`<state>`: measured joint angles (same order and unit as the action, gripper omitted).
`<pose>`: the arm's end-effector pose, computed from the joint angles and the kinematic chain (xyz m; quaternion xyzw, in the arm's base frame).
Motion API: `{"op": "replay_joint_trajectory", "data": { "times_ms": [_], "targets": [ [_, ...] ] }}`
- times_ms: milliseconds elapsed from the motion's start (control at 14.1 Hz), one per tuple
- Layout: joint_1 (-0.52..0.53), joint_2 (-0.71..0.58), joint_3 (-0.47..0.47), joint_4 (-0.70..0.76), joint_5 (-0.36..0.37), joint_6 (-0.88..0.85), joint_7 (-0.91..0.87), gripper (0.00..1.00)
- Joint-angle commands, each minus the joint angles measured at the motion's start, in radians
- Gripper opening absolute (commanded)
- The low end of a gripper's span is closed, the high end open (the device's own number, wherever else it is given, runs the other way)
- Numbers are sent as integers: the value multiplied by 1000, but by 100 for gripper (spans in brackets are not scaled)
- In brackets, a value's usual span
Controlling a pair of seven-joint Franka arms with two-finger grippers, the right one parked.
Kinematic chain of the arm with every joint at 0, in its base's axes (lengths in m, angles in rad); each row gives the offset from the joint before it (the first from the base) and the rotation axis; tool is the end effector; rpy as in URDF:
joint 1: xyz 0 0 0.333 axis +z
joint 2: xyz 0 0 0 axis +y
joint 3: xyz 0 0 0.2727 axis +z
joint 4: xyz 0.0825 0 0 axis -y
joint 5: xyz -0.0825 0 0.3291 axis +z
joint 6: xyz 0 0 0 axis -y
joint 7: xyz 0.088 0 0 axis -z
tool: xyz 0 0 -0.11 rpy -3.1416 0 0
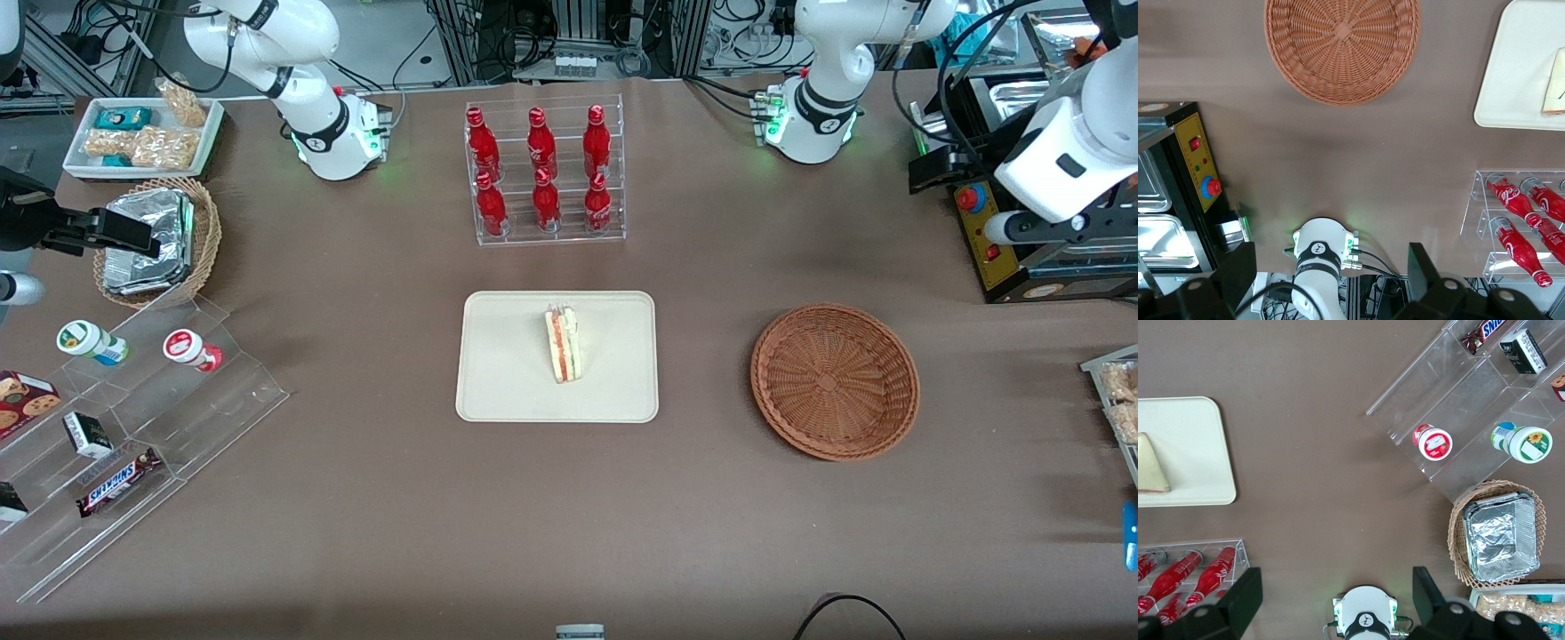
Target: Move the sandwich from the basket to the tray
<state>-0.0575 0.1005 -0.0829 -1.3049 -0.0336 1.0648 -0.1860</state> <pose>0.4617 -0.0675 0.5988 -0.9852 -0.0164 0.1703 0.0078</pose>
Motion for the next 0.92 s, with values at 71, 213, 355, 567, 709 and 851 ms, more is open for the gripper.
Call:
{"op": "replay_joint_trajectory", "data": {
  "times_ms": [71,213,355,567,709,851],
  "targets": [
    [106,-82,-108,-112,8,72,2,100],
    [119,-96,-130,-160,26,130,2,100],
    [120,-97,-132,-160,34,138,0,100],
    [119,-71,-130,-137,31,139,-12,100],
    [119,-71,-130,-134,29,139,-13,100],
    [117,-71,-132,-136,27,139,-13,100]
  ]
}}
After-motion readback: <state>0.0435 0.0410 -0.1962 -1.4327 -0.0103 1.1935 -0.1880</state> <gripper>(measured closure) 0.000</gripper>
